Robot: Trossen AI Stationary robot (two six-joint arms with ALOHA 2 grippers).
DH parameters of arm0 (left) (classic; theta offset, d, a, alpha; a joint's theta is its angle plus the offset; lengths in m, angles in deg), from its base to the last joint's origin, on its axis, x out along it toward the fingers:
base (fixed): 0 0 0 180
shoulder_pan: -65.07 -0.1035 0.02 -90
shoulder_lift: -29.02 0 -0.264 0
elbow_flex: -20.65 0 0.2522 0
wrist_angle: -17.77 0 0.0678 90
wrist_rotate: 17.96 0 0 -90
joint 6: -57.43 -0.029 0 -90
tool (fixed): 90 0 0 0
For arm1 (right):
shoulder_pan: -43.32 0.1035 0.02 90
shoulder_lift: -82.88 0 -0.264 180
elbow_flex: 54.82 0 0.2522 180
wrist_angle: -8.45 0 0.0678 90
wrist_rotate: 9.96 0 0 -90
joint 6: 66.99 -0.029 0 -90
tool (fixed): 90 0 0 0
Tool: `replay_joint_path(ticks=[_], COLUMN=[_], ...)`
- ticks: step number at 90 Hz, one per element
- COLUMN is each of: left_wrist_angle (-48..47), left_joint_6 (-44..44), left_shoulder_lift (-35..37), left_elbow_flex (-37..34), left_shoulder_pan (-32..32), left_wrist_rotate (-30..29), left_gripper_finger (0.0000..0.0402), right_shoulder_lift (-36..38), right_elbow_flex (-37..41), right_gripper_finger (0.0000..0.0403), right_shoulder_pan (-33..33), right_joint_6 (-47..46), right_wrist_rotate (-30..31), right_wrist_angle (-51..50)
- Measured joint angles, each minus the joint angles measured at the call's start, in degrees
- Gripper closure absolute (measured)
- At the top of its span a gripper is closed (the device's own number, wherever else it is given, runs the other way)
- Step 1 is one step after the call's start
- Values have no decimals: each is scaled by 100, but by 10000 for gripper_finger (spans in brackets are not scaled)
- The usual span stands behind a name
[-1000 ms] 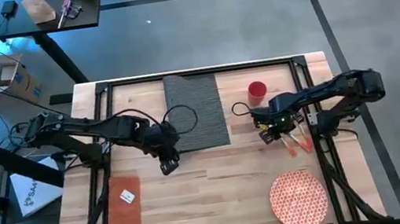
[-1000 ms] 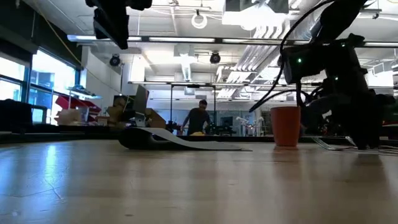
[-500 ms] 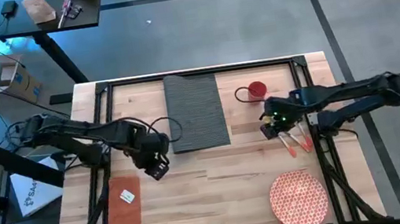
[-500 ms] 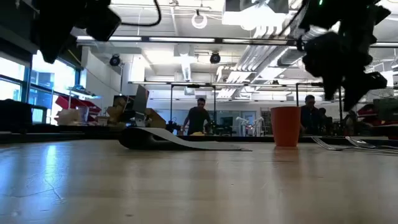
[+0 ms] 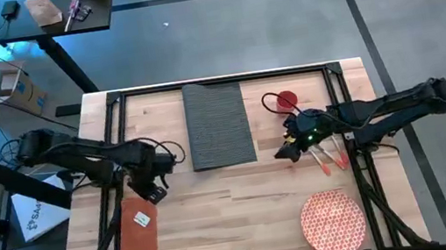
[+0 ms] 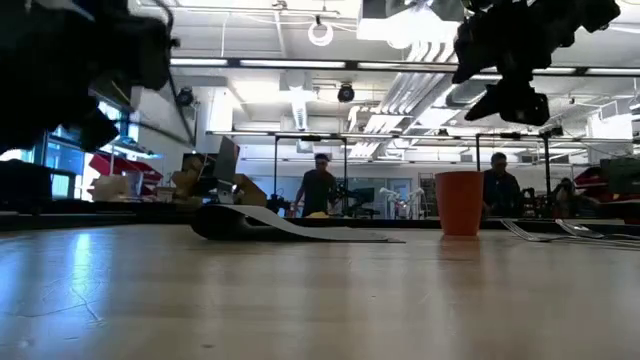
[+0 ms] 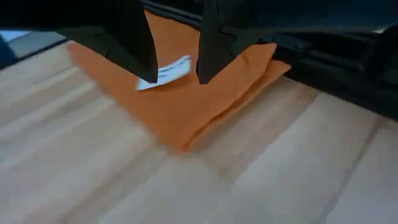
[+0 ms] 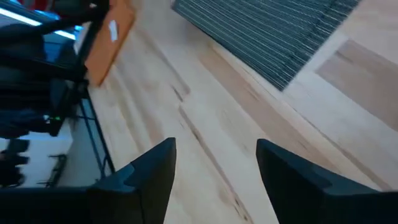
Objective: Set table place
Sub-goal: Move the orange napkin to the center of the table
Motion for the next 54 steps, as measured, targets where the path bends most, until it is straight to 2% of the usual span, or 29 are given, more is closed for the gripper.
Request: replay_joint_path(ticks=[14, 26, 38, 45, 54], left_wrist_angle=[824, 1556, 3061, 3601, 3619], left_joint_6=[-28, 43, 555, 834, 777], left_shoulder_lift=[-105, -255, -290, -292, -290], left_elbow_flex=[-361, -433, -422, -278, 103], left_shoulder_pan=[141, 191, 132, 73, 15], left_wrist_rotate=[-29, -195, -327, -560, -600], left_gripper_finger=[315, 344, 388, 398, 388], right_shoulder_lift=[-2, -1, -1, -2, -2], right_elbow_flex=[-2, -2, -2, -2, -2], right_gripper_finger=[199, 199, 199, 199, 199], right_shoulder_pan=[14, 20, 20, 20, 20], right_joint_6=[-113, -294, -467, -603, -767], right_wrist_rotate=[-31, -34, -35, -31, -31], right_wrist_angle=[138, 321, 562, 655, 759])
